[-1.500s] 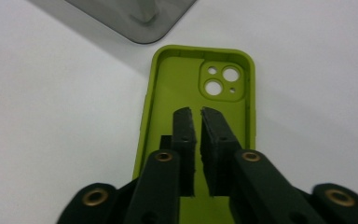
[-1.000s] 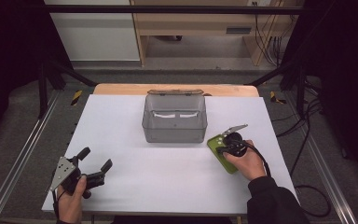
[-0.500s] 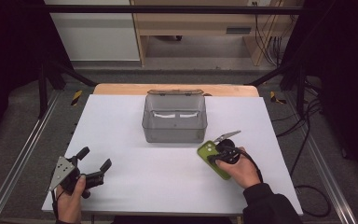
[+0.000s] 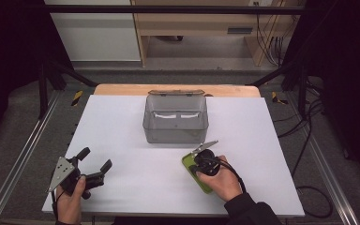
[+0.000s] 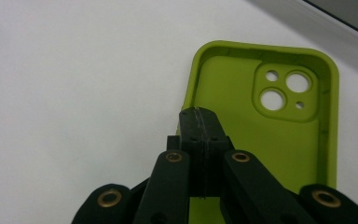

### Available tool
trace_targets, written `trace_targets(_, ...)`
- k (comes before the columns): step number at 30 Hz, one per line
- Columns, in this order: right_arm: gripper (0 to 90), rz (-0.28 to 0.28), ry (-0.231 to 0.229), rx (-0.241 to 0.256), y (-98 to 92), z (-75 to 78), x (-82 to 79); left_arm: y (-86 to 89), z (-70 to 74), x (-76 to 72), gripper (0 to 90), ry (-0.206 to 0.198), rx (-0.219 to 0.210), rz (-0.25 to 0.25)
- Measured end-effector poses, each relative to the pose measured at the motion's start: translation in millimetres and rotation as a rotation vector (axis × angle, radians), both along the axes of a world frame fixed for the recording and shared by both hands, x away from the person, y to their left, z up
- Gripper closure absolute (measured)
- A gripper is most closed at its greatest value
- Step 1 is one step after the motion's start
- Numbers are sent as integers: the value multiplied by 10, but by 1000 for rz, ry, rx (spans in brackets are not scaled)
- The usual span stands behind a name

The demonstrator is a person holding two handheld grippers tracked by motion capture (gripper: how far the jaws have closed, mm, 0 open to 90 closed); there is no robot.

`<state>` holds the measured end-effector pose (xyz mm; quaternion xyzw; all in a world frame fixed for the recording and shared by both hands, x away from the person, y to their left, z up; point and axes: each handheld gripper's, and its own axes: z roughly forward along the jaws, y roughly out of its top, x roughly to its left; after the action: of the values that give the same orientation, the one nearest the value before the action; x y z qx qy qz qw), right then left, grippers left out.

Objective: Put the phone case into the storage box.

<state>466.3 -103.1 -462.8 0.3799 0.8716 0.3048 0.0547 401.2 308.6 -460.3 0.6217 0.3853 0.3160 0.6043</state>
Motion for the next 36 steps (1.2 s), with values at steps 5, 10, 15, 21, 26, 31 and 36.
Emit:
trace_targets(5,900,11,-6,9,31,-8,-30,-4,-1,-1,11,1,-1,-3)
trace_targets(10,900,38,-18,14,33,-7,-44,-17,-6,-4,11,3,4,-5)
trace_targets(15,900,15,-90,38,-13,89,-107,-4,-1,-10,11,0,5,-2)
trace_targets(21,866,-10,-181,41,-116,231,-242,-2,-1,-5,11,1,4,-4)
trace_targets(26,595,-10,-225,41,-222,310,-372,10,-1,-5,10,4,5,20)
trace_targets(31,278,-32,-271,-24,-230,304,-500,18,3,-12,7,1,5,25)
trace_targets(36,158,-52,-284,-47,-232,281,-568,13,-1,-6,6,5,3,43)
